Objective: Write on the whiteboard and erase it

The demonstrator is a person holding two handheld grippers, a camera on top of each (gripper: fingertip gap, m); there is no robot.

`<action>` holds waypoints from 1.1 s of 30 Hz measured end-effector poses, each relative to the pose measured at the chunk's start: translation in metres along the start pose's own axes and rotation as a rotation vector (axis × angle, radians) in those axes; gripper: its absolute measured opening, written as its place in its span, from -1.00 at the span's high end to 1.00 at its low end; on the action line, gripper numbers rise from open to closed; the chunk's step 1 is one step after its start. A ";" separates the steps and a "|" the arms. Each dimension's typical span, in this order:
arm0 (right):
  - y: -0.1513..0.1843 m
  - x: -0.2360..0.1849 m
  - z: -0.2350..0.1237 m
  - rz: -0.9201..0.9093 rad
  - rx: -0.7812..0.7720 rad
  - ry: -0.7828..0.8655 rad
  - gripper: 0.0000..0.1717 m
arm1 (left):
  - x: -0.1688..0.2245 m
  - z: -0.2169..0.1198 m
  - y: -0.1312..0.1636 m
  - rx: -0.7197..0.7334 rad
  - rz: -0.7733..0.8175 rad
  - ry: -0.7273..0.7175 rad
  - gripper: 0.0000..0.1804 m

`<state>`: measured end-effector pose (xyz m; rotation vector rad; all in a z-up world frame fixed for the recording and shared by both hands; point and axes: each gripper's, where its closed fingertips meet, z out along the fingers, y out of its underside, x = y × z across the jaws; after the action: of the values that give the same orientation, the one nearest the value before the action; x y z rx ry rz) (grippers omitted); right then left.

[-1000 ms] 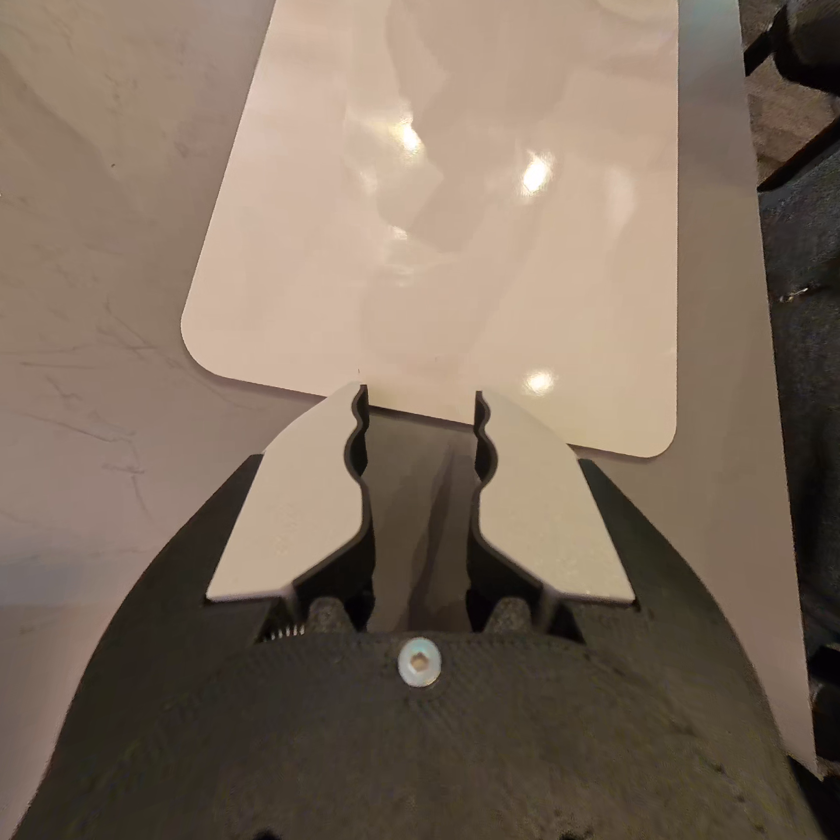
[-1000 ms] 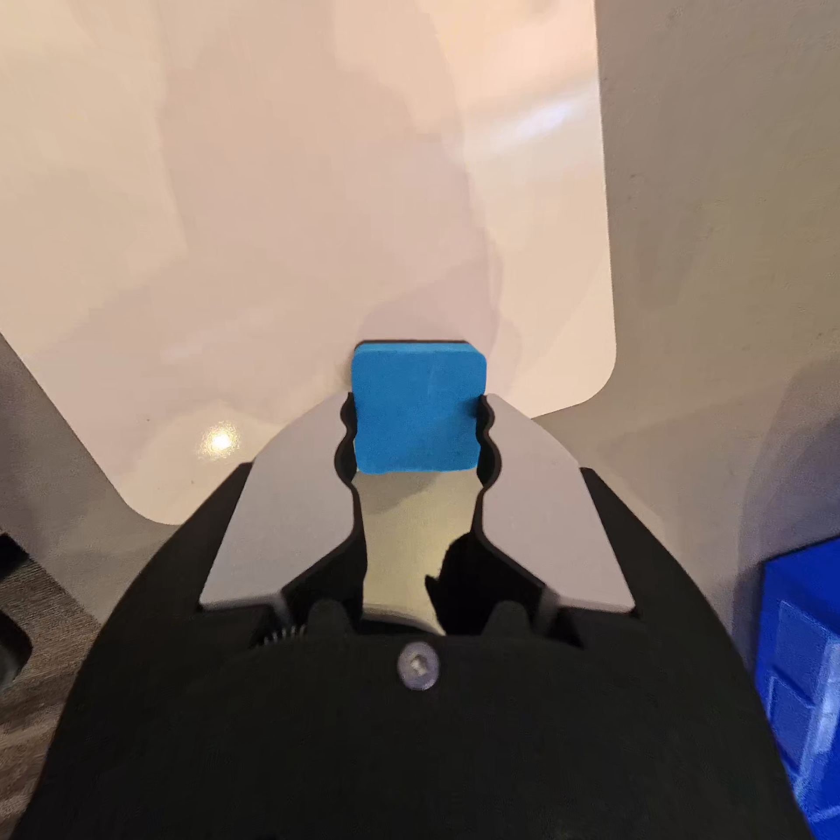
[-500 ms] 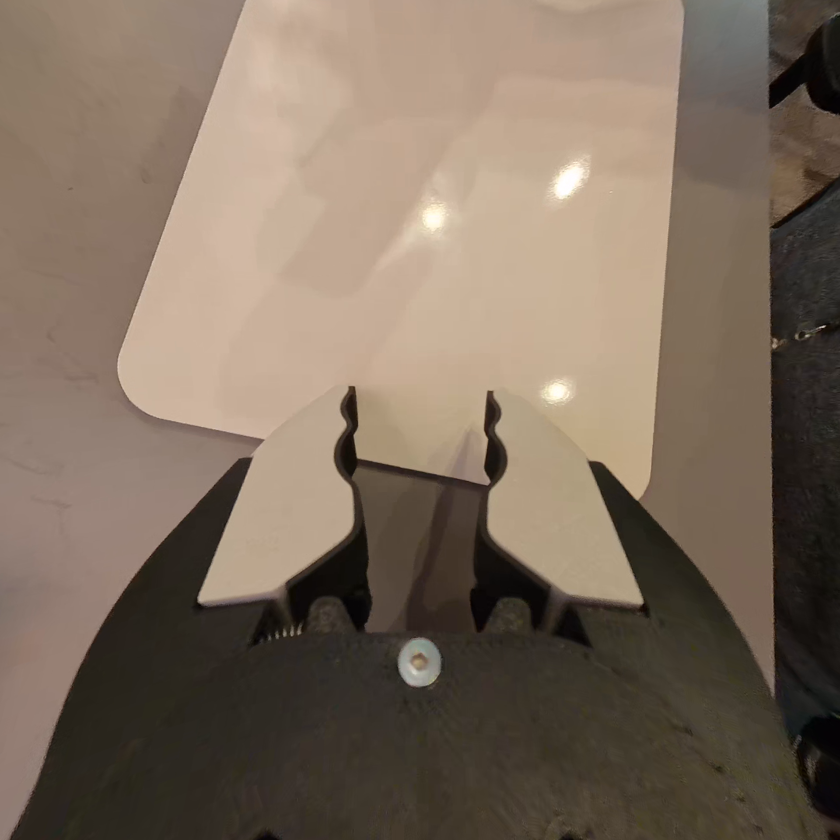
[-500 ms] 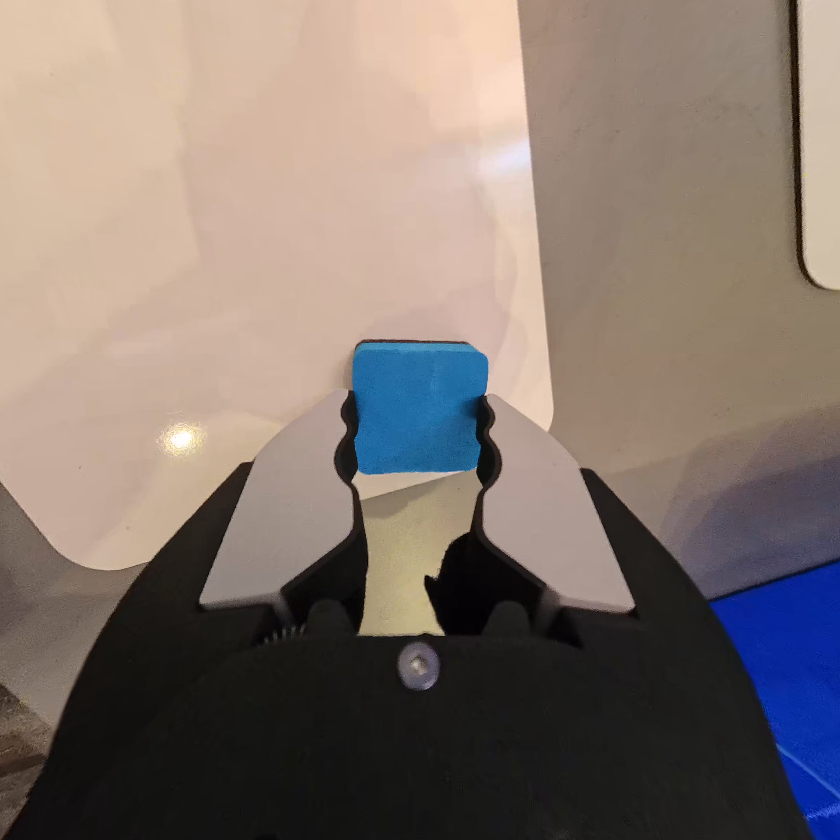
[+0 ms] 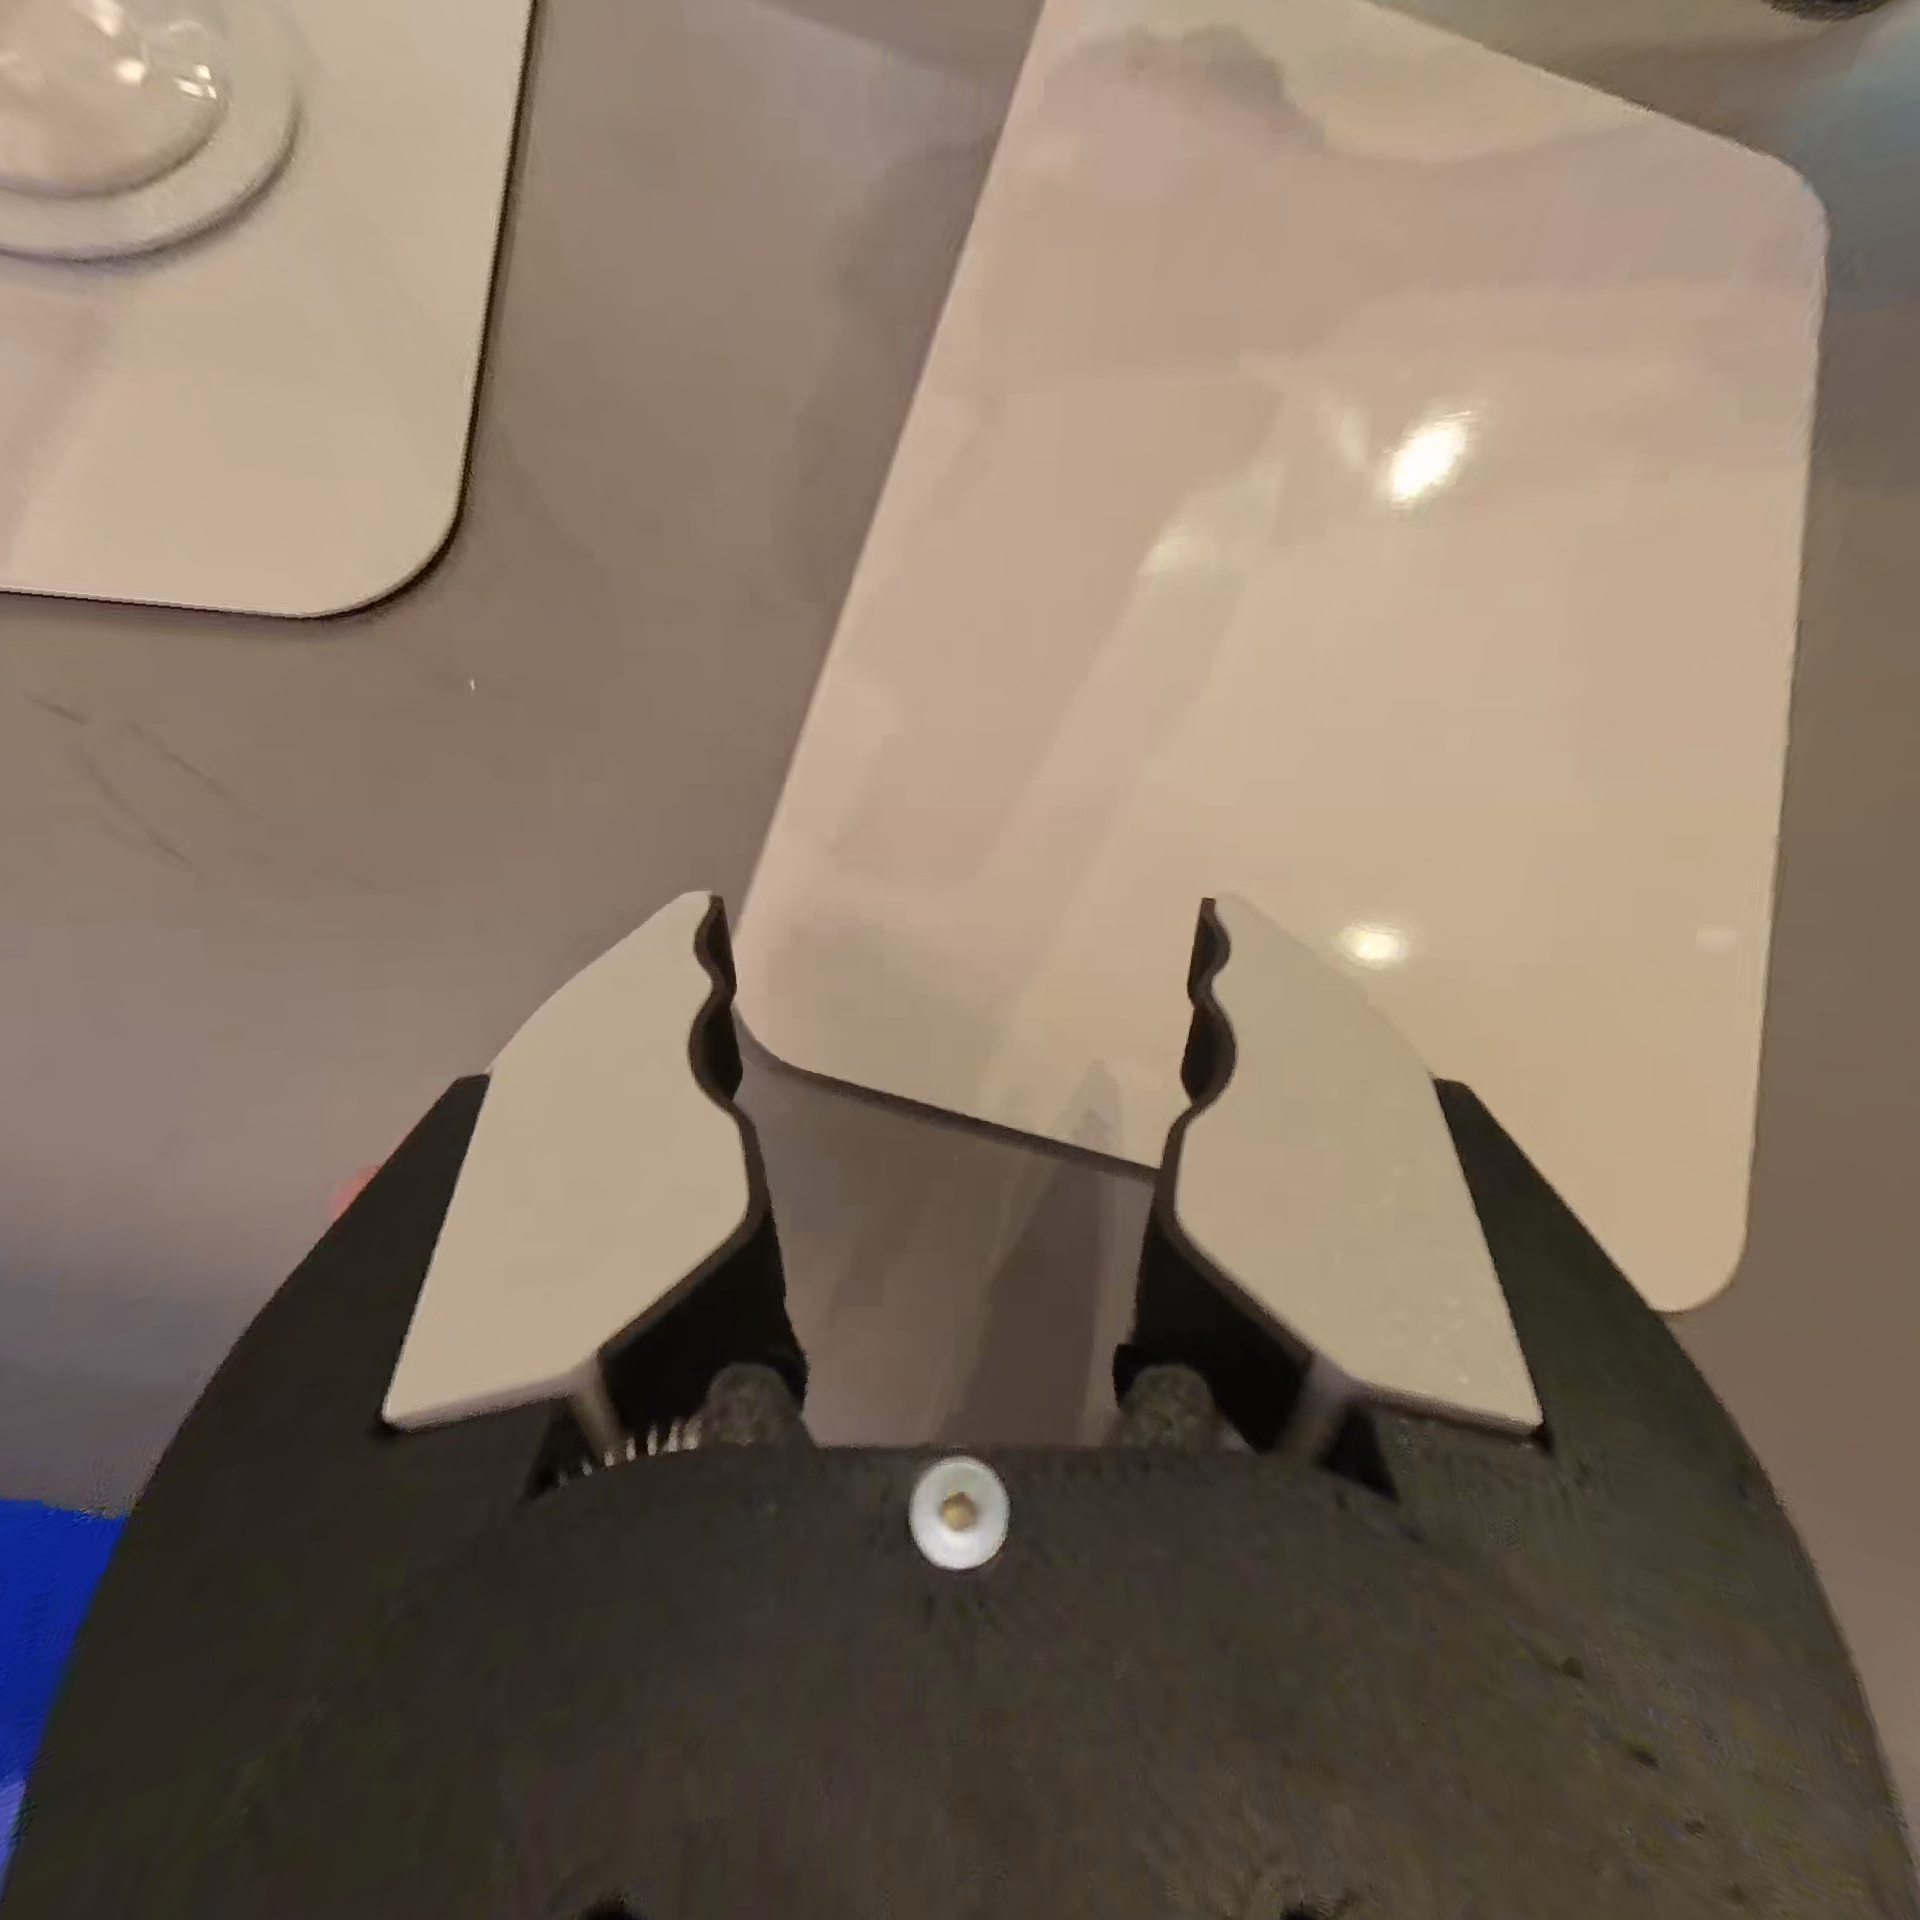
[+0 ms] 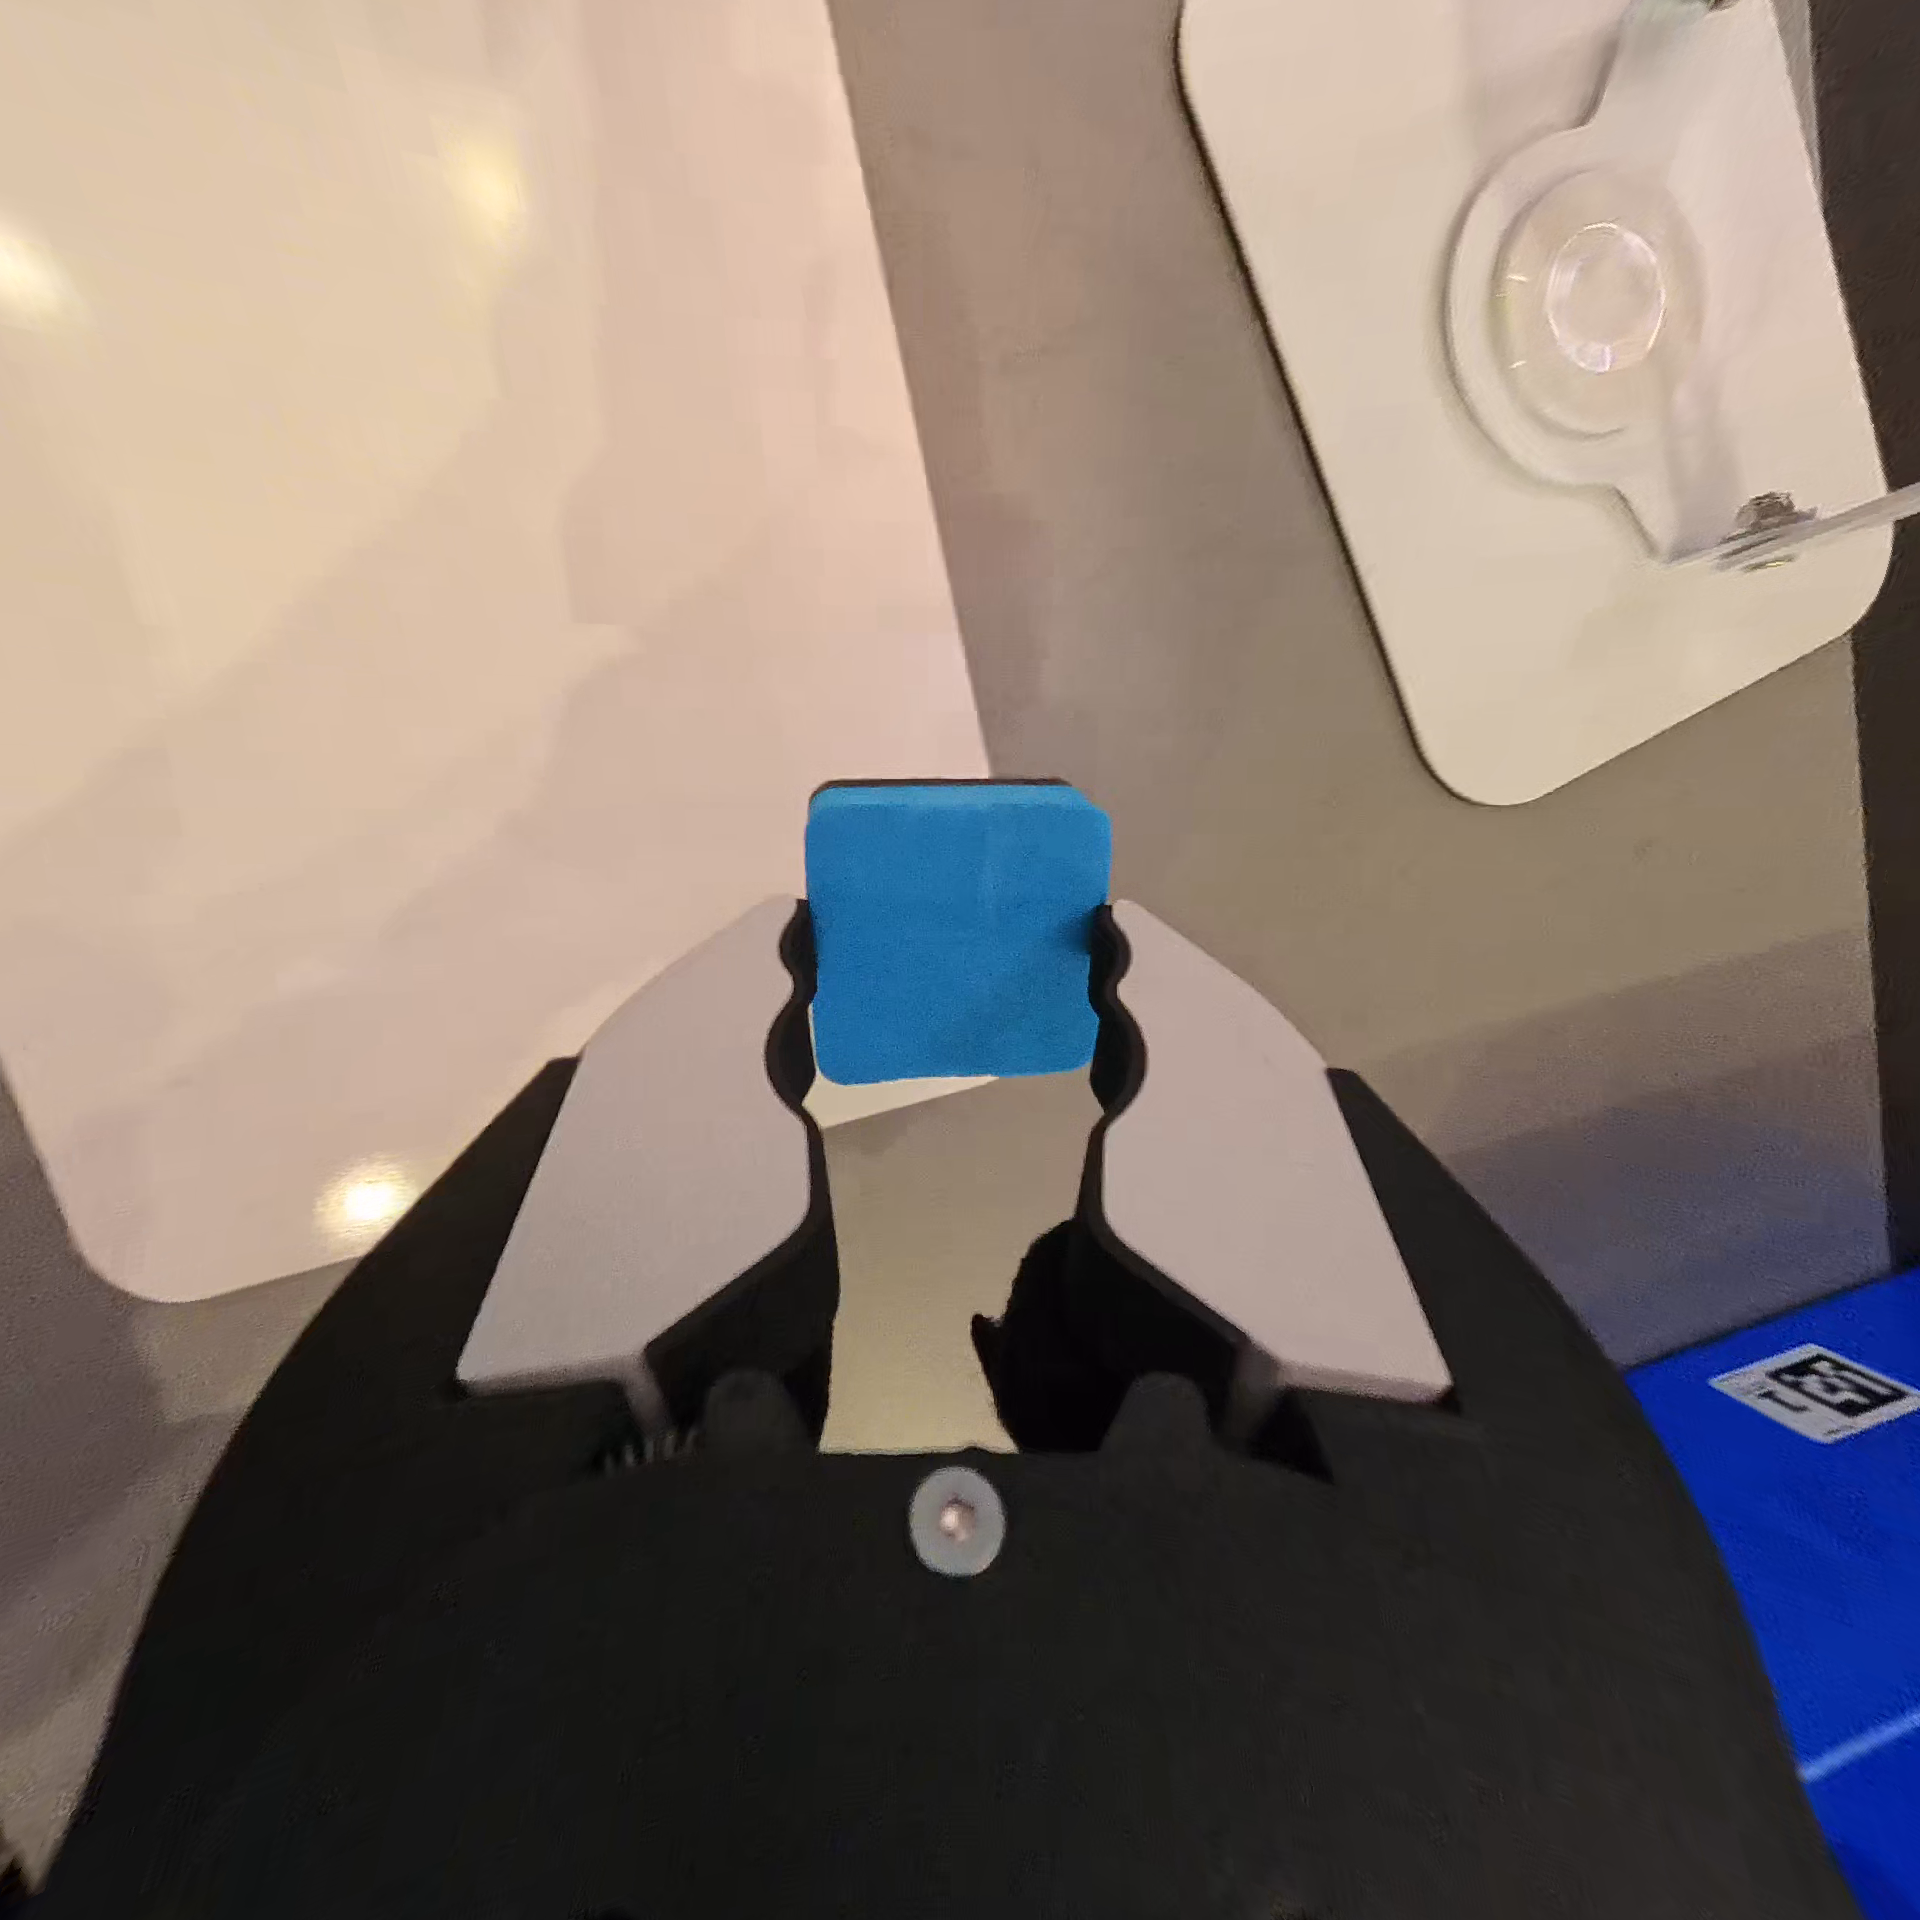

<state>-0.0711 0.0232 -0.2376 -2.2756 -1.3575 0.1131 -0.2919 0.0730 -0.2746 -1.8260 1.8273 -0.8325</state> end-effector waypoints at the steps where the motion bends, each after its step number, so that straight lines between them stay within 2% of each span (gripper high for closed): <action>1: 0.000 0.004 0.001 -0.007 -0.003 -0.004 0.39 | -0.006 0.004 0.000 -0.019 -0.005 0.007 0.06; 4: 0.005 0.017 0.007 -0.033 -0.039 -0.003 0.39 | -0.017 0.016 0.004 -0.074 -0.027 0.051 0.06; 9: -0.002 0.039 0.005 -0.047 -0.008 -0.032 0.39 | -0.014 0.018 0.005 -0.055 -0.086 0.123 0.10; 16: 0.032 0.067 0.006 -0.048 -0.121 -0.035 0.39 | -0.002 0.014 0.011 -0.045 -0.094 0.120 0.06; 24: 0.080 0.065 0.017 -0.026 -0.224 -0.059 0.39 | 0.001 0.012 0.012 -0.023 -0.100 0.129 0.07; 33: 0.093 0.057 0.024 -0.026 -0.225 -0.111 0.39 | -0.010 0.013 0.006 0.002 -0.098 0.126 0.03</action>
<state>0.0251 0.0437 -0.2906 -2.4670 -1.5238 0.0824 -0.2871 0.0810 -0.2889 -1.9141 1.8232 -1.0052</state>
